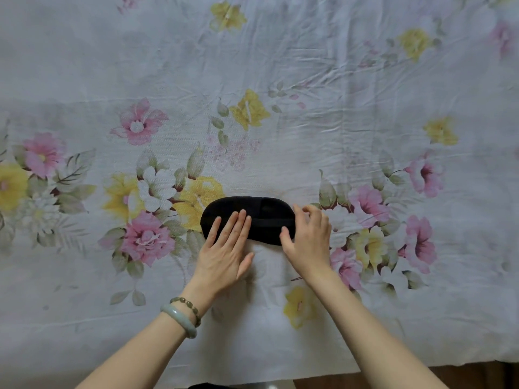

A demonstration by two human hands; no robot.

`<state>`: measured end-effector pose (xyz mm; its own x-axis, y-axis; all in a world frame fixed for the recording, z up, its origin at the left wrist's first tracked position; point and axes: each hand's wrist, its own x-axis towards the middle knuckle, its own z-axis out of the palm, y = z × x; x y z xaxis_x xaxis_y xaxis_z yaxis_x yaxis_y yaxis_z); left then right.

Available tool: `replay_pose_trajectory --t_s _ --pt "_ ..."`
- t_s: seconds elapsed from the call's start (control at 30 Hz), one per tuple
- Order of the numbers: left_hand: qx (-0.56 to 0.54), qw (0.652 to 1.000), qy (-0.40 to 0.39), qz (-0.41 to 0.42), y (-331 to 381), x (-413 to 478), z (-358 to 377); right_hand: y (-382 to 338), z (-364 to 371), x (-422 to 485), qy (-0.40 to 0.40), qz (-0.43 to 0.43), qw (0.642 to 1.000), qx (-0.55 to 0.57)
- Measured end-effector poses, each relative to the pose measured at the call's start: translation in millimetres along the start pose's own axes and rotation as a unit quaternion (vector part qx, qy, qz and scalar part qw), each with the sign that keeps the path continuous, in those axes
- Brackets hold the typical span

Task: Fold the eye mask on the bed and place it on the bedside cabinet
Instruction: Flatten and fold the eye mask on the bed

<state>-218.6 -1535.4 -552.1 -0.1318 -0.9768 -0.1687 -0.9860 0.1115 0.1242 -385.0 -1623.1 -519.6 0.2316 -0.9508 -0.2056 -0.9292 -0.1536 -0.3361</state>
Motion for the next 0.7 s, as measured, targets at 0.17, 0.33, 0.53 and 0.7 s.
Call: replay_pose_trajectory --t_s 0.17,0.33,0.53,0.7 --pt "-0.016 0.999 -0.023 -0.04 9 7 1 6 1 -5 -0.066 0.092 0.991 0.069" --pt "-0.042 0.996 -0.051 -0.056 14 9 9 -1 0 -1 -0.101 0.153 0.955 0.234" --pt "-0.061 0.994 -0.053 -0.07 15 11 -9 -19 -13 -5 -0.081 0.214 0.9 0.372" --pt "-0.402 0.899 0.059 -0.164 8 -6 -50 -56 -19 -19 -0.041 0.152 0.912 0.379"
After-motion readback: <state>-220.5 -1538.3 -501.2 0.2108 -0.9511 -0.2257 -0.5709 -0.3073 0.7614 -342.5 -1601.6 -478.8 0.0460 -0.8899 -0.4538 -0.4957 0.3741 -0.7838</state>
